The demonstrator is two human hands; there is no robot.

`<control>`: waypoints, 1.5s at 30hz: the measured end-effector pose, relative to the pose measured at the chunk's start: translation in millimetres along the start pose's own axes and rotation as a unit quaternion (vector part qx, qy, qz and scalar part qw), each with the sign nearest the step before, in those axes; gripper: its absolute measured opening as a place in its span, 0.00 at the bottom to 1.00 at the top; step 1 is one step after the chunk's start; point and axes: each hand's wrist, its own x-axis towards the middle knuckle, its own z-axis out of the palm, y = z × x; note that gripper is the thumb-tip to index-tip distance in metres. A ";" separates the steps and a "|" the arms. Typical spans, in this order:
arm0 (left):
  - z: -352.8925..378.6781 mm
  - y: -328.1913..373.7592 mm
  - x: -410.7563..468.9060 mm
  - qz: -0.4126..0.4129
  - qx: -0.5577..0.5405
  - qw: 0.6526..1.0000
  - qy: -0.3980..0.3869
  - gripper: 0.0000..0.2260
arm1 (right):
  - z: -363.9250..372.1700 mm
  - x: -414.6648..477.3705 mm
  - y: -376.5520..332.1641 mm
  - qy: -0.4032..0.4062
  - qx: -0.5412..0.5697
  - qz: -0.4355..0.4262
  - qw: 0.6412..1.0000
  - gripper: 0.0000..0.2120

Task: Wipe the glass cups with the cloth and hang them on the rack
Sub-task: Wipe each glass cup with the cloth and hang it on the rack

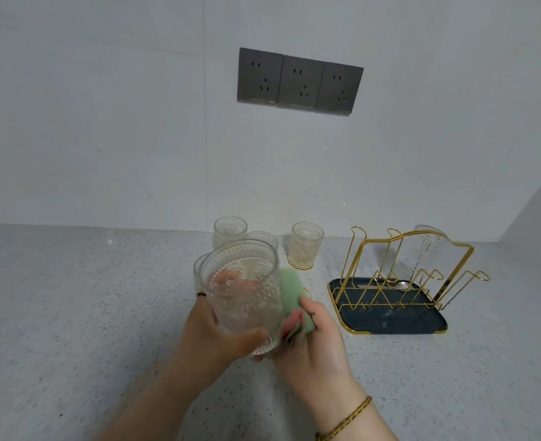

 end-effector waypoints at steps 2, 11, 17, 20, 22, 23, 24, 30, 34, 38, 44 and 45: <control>0.4 -0.6 -4.6 -0.012 0.006 1.000 -0.024 0.27 | -1.9 5.1 -6.5 0.045 -0.007 -0.009 0.999 0.17; -3.8 -7.0 -2.5 -0.056 0.109 0.988 -0.095 0.31 | 25.4 3.9 -56.3 0.009 -0.372 -0.129 0.919 0.12; -11.2 -10.5 -1.0 -0.052 0.084 0.989 -0.112 0.32 | 32.1 -1.2 -62.2 -0.057 -0.551 -0.053 0.831 0.14; -18.4 -10.4 0.5 -0.046 0.079 0.987 -0.129 0.33 | 30.8 -2.5 -68.2 -0.069 -0.605 -0.097 0.787 0.10; -19.3 -7.8 0.3 -0.031 0.074 0.984 -0.159 0.34 | 32.3 -1.4 -68.8 -0.085 -0.667 -0.121 0.730 0.15; -18.4 -6.0 -0.8 -0.023 0.078 0.982 -0.171 0.34 | 31.8 1.2 -68.5 -0.086 -0.695 -0.125 0.703 0.17; -16.7 -4.0 -1.9 -0.015 0.085 0.981 -0.177 0.34 | 33.2 2.3 -67.7 -0.084 -0.716 -0.124 0.682 0.17; -12.5 -17.1 -4.7 0.014 0.146 0.984 -0.106 0.35 | 34.7 8.7 -51.8 -0.049 -0.804 -0.158 0.571 0.11; -15.4 -21.6 -1.0 -0.028 0.100 0.990 -0.097 0.40 | 35.6 9.2 -51.5 -0.051 -0.793 -0.201 0.573 0.09; -17.3 -15.1 5.4 -0.185 -0.134 0.969 -0.093 0.32 | 35.0 6.3 -49.5 -0.080 -0.782 -0.242 0.568 0.08; -13.6 -23.7 3.1 -0.252 -0.255 0.927 -0.111 0.21 | 25.5 12.4 -41.1 -0.049 -0.762 -0.249 0.596 0.08; -12.5 -24.8 3.3 -0.237 -0.264 0.931 -0.084 0.21 | 23.0 14.3 -40.9 -0.025 -0.751 -0.237 0.616 0.08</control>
